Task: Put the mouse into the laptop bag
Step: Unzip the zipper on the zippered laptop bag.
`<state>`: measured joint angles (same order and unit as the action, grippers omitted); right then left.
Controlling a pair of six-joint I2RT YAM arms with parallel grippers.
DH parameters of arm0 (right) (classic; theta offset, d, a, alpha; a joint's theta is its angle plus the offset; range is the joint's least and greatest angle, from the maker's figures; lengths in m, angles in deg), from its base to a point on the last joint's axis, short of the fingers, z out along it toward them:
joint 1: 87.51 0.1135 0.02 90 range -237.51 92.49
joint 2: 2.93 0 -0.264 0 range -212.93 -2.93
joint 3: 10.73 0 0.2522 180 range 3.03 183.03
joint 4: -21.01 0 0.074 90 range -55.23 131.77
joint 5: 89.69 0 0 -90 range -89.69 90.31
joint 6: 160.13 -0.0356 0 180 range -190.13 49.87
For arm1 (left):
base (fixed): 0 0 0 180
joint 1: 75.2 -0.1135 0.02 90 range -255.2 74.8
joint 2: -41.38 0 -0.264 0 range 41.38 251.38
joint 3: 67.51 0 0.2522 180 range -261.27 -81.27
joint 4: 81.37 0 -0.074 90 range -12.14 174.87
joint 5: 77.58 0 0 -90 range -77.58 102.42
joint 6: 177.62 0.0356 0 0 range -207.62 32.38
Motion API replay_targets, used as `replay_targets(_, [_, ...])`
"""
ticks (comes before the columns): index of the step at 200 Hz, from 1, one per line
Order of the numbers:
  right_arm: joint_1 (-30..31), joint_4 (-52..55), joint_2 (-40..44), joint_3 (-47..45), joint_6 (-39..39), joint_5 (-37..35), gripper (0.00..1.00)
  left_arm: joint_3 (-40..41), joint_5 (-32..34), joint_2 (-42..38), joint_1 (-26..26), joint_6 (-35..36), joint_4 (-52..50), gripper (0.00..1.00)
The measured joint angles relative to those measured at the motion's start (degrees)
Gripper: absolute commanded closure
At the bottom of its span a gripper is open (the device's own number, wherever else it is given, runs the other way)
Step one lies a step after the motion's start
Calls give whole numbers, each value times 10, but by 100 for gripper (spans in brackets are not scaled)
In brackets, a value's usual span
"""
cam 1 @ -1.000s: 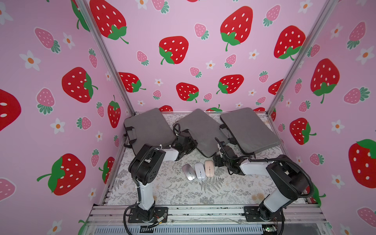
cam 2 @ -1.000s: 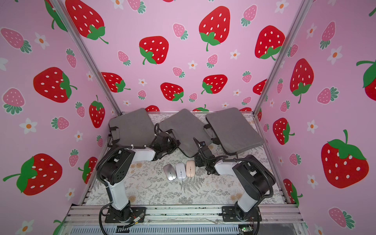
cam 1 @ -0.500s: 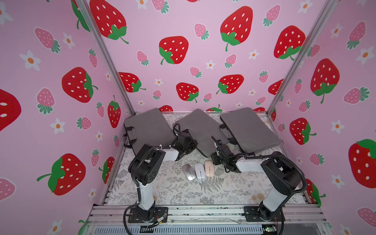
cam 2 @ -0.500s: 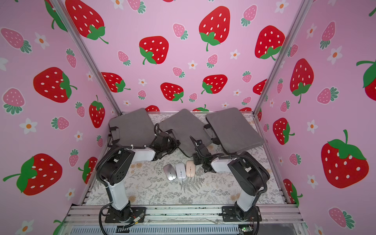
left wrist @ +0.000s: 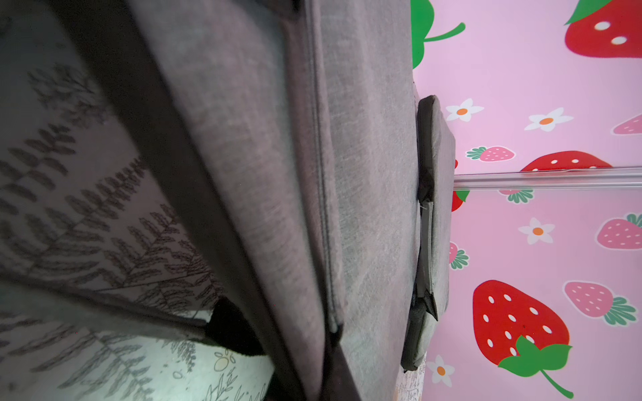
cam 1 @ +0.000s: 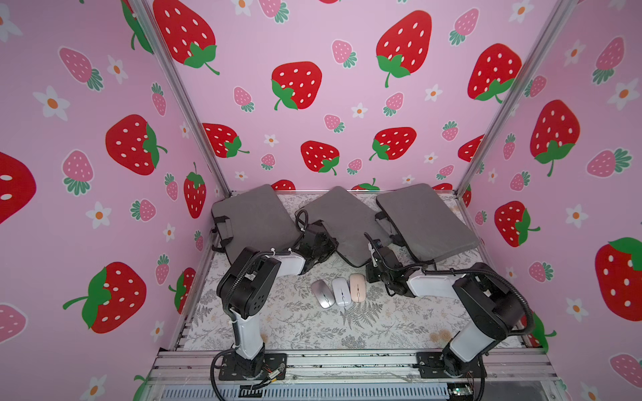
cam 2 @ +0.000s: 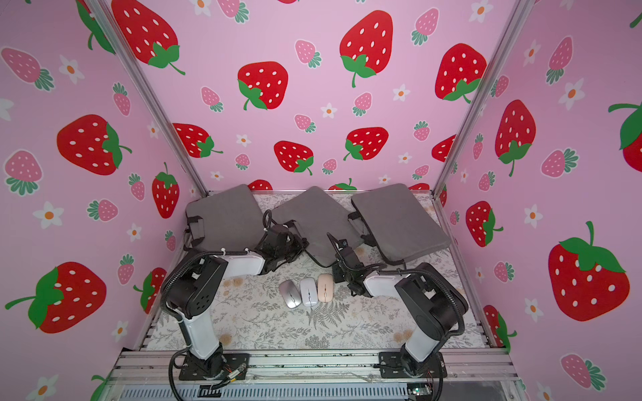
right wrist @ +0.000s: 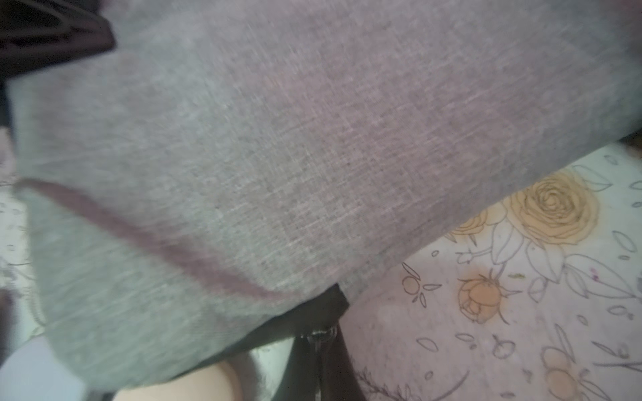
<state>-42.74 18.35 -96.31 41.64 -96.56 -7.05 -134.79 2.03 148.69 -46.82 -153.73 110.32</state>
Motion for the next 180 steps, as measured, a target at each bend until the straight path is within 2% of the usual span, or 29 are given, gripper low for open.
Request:
replay_targets(26, [22,20,29,5,20,17,100,5,19,0,9,-13,0,100])
replay_targets(57, [72,57,30,27,41,38,100,12,75,-1,31,-30,3,100])
replay_targets(94, [78,76,47,17,54,64,100,43,148,-14,68,-50,16,100])
replay_targets(114, [78,88,73,9,56,68,100,70,213,-29,104,-61,40,100])
replay_targets(118, [78,91,77,8,56,69,100,77,229,-33,113,-63,45,96])
replay_targets(121, [79,93,80,8,56,69,100,82,243,-37,121,-64,48,89])
replay_targets(138, [85,103,90,5,55,66,100,100,311,-54,158,-72,46,61])
replay_targets(157, [82,104,105,-16,50,54,100,101,350,-75,179,-78,39,39])
replay_targets(173, [59,111,123,-38,42,52,100,101,352,-91,176,-73,39,29])
replay_targets(180, [39,116,133,-47,37,53,100,101,347,-97,170,-73,38,28])
